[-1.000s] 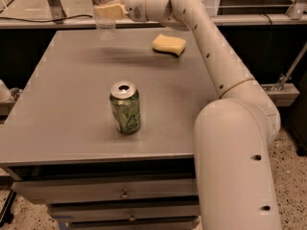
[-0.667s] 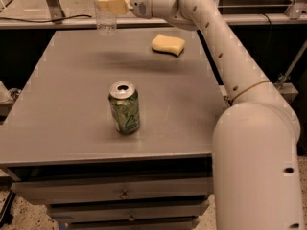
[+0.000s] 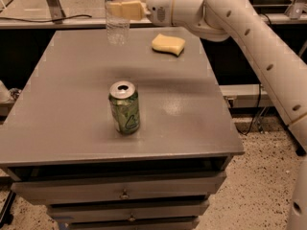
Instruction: Move water bottle near green can
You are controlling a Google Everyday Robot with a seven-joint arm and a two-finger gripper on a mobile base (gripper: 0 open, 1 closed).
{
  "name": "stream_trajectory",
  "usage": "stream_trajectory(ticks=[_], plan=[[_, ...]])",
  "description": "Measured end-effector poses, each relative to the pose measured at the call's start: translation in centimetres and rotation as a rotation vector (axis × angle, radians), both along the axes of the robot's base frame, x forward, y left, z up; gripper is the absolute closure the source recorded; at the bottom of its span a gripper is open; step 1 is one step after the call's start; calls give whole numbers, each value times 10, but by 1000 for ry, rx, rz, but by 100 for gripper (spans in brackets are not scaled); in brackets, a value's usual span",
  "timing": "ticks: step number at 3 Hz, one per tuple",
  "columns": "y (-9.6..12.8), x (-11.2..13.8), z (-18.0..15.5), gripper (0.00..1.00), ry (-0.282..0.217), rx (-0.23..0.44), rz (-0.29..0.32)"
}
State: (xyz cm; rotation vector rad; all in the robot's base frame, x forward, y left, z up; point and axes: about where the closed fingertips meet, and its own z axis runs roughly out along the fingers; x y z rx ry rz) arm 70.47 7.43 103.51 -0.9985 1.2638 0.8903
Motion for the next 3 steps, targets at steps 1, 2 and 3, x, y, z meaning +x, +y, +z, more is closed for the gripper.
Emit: stream_trajectory(ticks=[1, 2, 3], plan=[[-13, -49, -17, 100, 66, -48, 19], [-14, -55, -27, 100, 82, -62, 23], [-7, -54, -18, 100, 70, -61, 53]])
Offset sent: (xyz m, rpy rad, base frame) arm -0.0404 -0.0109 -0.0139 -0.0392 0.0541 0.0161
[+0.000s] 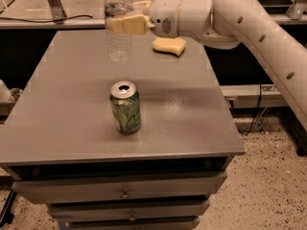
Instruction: Move water bottle near green can
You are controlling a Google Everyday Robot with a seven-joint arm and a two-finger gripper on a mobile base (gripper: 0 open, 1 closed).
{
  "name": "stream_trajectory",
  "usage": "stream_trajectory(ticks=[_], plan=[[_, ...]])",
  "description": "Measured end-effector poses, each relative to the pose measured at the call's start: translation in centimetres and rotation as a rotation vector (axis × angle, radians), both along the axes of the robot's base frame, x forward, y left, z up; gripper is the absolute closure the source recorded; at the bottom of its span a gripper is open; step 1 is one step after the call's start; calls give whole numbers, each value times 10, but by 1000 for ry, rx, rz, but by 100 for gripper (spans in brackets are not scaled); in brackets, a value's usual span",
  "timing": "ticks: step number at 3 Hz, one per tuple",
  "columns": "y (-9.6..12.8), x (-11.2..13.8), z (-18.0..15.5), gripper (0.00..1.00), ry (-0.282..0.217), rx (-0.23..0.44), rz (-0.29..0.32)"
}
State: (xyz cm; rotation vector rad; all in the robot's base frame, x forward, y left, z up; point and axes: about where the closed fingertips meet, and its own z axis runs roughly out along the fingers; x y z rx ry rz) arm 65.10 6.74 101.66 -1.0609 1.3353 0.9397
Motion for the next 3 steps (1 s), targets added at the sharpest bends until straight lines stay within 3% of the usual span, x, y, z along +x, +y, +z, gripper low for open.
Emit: stream_trajectory(ticks=[1, 3], plan=[[-12, -6, -8, 100, 14, -30, 6], [-69, -42, -32, 100, 90, -65, -39]])
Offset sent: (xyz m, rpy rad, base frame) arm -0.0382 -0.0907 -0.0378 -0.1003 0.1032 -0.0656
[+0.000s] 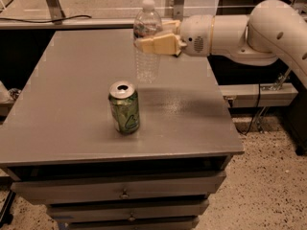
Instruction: Move water bottle near green can
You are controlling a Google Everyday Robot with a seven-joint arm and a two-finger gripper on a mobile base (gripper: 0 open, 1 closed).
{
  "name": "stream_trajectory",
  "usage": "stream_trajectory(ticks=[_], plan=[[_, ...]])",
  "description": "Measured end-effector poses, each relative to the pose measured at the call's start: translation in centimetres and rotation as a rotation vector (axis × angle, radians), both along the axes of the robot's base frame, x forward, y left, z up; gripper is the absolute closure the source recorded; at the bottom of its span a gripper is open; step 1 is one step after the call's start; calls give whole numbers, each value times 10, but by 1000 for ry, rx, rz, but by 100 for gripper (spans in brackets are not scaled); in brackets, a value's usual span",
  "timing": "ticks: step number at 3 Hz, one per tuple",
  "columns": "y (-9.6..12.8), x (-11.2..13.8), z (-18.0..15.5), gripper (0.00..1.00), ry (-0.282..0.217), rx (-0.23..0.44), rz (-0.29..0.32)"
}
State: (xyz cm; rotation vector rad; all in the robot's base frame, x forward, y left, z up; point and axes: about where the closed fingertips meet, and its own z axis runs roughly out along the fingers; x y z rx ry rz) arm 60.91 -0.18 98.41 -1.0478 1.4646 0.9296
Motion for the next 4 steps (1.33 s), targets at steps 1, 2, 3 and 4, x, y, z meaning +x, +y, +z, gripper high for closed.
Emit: stream_trajectory(ticks=[1, 2, 3, 4], plan=[[-23, -21, -16, 100, 31, 9, -12], [-32, -39, -19, 100, 38, 29, 4], [-37, -59, -19, 100, 47, 47, 12], [-37, -77, -18, 100, 62, 57, 20]])
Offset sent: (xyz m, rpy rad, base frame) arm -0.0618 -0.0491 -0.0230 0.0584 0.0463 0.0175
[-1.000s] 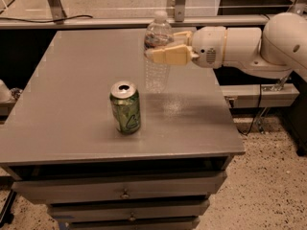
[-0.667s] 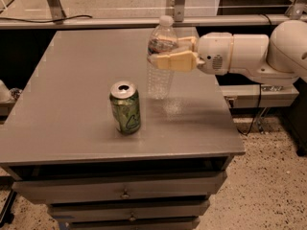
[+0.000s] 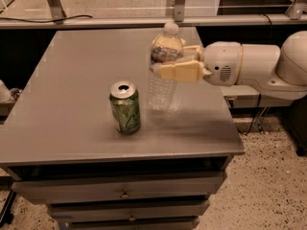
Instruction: Move water bottle near green can
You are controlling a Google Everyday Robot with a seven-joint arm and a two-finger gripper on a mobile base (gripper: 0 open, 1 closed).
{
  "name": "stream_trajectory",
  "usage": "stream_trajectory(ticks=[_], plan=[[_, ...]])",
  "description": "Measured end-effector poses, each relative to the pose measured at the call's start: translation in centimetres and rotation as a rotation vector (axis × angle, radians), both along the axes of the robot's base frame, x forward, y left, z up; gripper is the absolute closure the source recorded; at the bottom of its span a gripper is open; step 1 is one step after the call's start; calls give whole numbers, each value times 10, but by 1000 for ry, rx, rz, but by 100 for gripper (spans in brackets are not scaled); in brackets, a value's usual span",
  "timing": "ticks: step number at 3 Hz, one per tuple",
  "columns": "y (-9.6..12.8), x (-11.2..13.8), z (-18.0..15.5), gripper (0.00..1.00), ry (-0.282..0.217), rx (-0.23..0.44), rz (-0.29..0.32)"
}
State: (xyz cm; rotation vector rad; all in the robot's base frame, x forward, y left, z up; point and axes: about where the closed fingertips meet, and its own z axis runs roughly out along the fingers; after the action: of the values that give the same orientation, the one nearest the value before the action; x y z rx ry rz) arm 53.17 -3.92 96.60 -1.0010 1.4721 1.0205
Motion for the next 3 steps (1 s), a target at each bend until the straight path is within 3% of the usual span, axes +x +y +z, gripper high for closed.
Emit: stream_trajectory(ticks=[3], plan=[[-5, -34, -31, 100, 36, -21, 64]])
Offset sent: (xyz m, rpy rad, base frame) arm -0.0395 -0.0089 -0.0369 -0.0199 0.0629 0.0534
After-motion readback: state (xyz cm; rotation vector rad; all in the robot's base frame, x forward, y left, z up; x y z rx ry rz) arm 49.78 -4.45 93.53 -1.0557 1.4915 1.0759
